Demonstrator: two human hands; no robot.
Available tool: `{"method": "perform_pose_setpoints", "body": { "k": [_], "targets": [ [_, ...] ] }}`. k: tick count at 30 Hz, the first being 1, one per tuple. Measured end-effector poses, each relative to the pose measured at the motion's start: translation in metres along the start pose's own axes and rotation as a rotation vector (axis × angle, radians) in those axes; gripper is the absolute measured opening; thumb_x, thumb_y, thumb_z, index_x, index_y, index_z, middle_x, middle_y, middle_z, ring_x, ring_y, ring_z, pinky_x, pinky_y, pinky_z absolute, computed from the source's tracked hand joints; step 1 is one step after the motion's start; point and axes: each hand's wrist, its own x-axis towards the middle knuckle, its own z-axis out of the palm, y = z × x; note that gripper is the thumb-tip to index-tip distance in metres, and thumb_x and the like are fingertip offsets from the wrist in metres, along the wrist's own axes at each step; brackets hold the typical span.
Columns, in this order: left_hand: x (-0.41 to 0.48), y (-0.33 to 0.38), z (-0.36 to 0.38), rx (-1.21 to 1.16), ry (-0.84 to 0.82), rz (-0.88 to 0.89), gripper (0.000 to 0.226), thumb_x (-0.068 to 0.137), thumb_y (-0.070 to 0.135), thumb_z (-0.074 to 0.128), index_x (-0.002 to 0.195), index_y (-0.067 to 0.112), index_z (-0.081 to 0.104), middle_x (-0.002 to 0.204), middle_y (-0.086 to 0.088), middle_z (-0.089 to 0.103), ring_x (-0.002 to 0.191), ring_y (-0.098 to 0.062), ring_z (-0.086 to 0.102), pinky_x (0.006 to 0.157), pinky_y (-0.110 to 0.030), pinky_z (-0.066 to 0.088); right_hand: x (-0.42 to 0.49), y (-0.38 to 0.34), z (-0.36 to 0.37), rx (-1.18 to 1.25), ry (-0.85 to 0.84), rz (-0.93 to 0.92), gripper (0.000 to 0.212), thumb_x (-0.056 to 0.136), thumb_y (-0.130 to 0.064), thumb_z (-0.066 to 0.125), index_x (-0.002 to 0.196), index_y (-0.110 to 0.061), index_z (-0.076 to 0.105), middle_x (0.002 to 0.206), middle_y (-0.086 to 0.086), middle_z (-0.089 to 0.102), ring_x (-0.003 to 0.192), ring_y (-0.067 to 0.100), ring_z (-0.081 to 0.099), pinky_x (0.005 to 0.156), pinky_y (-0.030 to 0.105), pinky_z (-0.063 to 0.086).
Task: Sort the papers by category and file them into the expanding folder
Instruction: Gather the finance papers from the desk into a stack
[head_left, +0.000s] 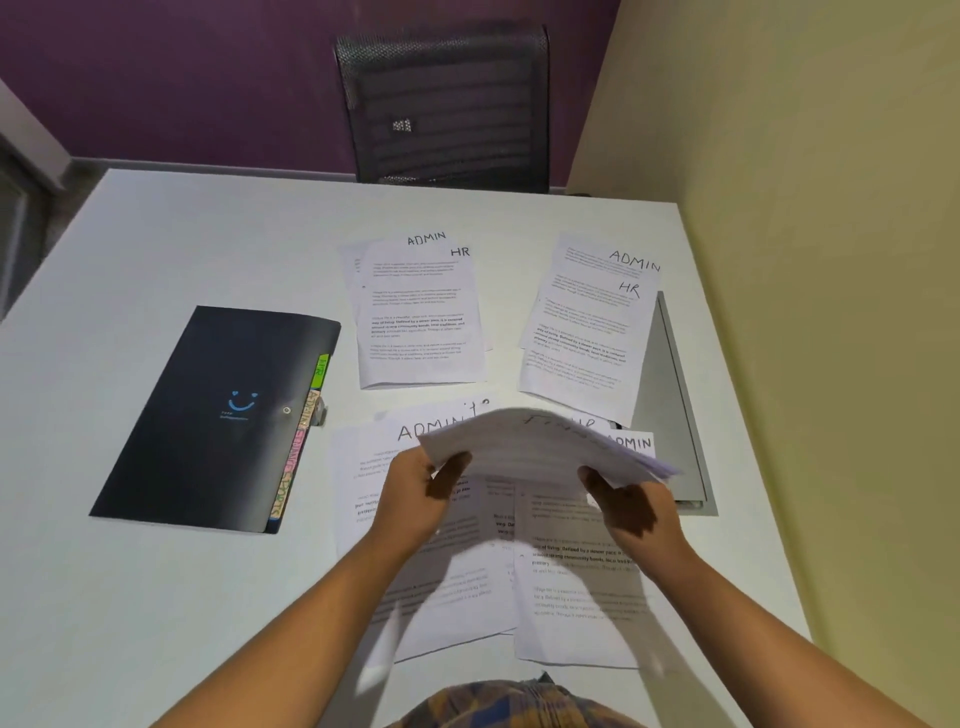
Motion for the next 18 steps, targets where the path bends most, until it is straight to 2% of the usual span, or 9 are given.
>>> {"method": "perform_pose_setpoints", "body": {
  "k": [2,5,7,9,11,13,15,17,18],
  "targets": [
    [-0.002,0.002,-0.007,0.002,0.002,0.052,0.037,0.094,0.011,0.063,0.097,0.048,0.061,0.083,0.036,0.069,0.088,0.01,0.066,0.071,-0.004,0.047,0.002,0.003,-0.002,0.026,0.03,-0.008,0.031,0.093,-0.01,0.066,0.086,-0.039,0.06,0.059,-0.013,0.064,0.057,0.009,0.056,0.053,0.011,0.044],
    [-0.006,-0.003,-0.01,0.027,-0.004,0.016,0.033,0.095,0.011,0.062,0.095,0.044,0.063,0.084,0.036,0.069,0.086,0.013,0.064,0.072,-0.007,0.047,0.0,0.006,0.002,-0.017,-0.02,0.028,0.031,0.094,-0.01,0.064,0.074,-0.032,0.057,0.045,-0.021,0.055,0.043,-0.001,0.051,0.046,0.009,0.038],
    [-0.005,-0.017,-0.006,0.073,-0.067,-0.077,0.03,0.096,0.012,0.061,0.087,0.04,0.066,0.081,0.025,0.071,0.081,0.011,0.064,0.07,-0.013,0.046,-0.002,0.011,0.007,-0.031,-0.104,0.122,0.019,0.095,-0.011,0.062,0.084,-0.025,0.06,0.054,-0.02,0.059,0.051,-0.002,0.055,0.046,0.007,0.039],
    [-0.006,-0.025,-0.006,0.159,-0.124,-0.12,0.031,0.097,0.014,0.058,0.075,0.036,0.063,0.072,0.024,0.066,0.07,0.008,0.062,0.064,-0.015,0.041,-0.001,0.014,0.009,-0.027,-0.108,0.19,0.01,0.096,-0.011,0.061,0.093,-0.02,0.06,0.076,-0.01,0.066,0.07,0.005,0.06,0.052,0.007,0.041],
    [-0.008,-0.021,-0.012,0.2,-0.121,-0.111,0.039,0.098,0.014,0.055,0.061,0.022,0.052,0.048,0.016,0.056,0.053,0.007,0.054,0.053,-0.008,0.033,0.001,0.015,0.005,-0.06,-0.071,0.162,0.018,0.095,-0.01,0.062,0.08,-0.021,0.062,0.075,-0.004,0.067,0.072,0.015,0.062,0.055,0.011,0.041],
    [-0.01,-0.018,-0.02,0.191,-0.098,-0.095,0.041,0.099,0.012,0.054,0.059,0.009,0.046,0.06,0.003,0.059,0.048,0.01,0.051,0.049,-0.007,0.035,0.0,0.01,-0.001,-0.101,-0.045,0.087,0.026,0.094,-0.006,0.064,0.076,-0.025,0.063,0.071,-0.014,0.069,0.07,0.001,0.064,0.057,0.008,0.042],
    [-0.014,-0.018,-0.025,0.201,-0.099,-0.08,0.041,0.099,0.02,0.055,0.058,0.021,0.054,0.05,-0.002,0.051,0.05,0.009,0.052,0.05,-0.009,0.035,-0.004,0.008,-0.007,-0.151,-0.06,0.022,0.025,0.093,-0.004,0.063,0.082,-0.026,0.066,0.073,-0.024,0.071,0.075,-0.012,0.063,0.062,0.006,0.044],
    [-0.018,-0.018,-0.031,0.219,-0.104,-0.103,0.043,0.098,0.025,0.056,0.056,0.031,0.05,0.048,0.015,0.053,0.052,0.008,0.052,0.053,-0.009,0.037,-0.007,0.007,-0.012,-0.171,-0.082,-0.039,0.016,0.094,-0.015,0.063,0.081,-0.023,0.069,0.083,-0.03,0.07,0.079,-0.008,0.064,0.065,0.013,0.05],
    [-0.021,-0.018,-0.034,0.21,-0.096,-0.104,0.042,0.098,0.023,0.057,0.057,0.032,0.054,0.052,0.022,0.057,0.056,0.009,0.053,0.057,-0.007,0.039,-0.008,0.005,-0.014,-0.152,-0.088,-0.054,0.019,0.095,-0.027,0.062,0.079,-0.019,0.07,0.085,-0.022,0.072,0.078,-0.002,0.066,0.067,0.024,0.054]
  ]
}}
